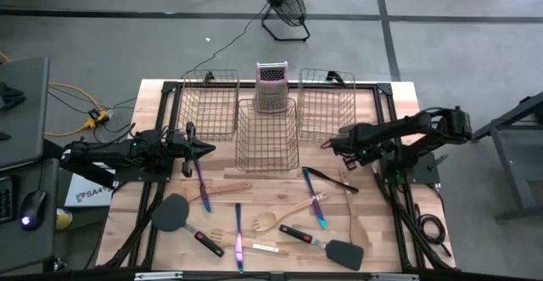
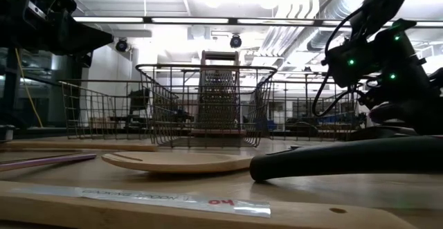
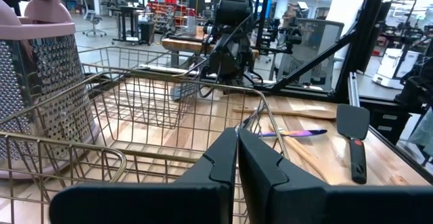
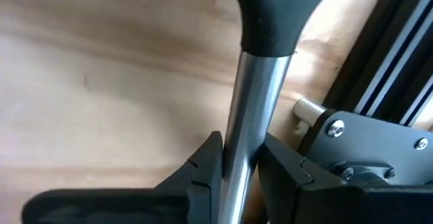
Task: Pick & Place Kitchen Items
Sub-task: Put the top black spatula into the right wire basket
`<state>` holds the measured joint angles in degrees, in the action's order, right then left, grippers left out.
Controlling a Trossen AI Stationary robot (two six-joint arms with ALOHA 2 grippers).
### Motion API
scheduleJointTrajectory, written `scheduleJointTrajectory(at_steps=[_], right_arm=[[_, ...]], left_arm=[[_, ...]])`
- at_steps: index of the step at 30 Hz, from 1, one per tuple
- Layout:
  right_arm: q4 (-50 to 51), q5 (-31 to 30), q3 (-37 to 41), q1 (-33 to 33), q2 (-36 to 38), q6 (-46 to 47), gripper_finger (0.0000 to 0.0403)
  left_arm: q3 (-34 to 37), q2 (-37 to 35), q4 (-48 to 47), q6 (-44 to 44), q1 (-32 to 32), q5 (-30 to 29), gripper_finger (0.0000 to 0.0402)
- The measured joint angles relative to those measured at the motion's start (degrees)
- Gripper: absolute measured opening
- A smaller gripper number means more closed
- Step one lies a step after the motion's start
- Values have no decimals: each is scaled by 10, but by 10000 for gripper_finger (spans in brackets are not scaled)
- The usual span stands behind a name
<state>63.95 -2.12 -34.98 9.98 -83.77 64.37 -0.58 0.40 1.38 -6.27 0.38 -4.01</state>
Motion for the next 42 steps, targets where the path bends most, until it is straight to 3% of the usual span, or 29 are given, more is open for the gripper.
scheduleJointTrajectory(at_steps=[6, 15, 28, 42], right_arm=[[2, -5, -2, 14, 2, 21, 63], [4, 45, -5, -7, 29, 13, 63], [21, 166, -6, -7, 29, -75, 63], [39, 234, -6, -10, 30, -146, 60]], left_arm=[[0, 0, 0, 0, 0, 0, 15], [0, 0, 0, 0, 0, 0, 15], [0, 0, 0, 0, 0, 0, 15], [0, 0, 0, 0, 0, 0, 15]])
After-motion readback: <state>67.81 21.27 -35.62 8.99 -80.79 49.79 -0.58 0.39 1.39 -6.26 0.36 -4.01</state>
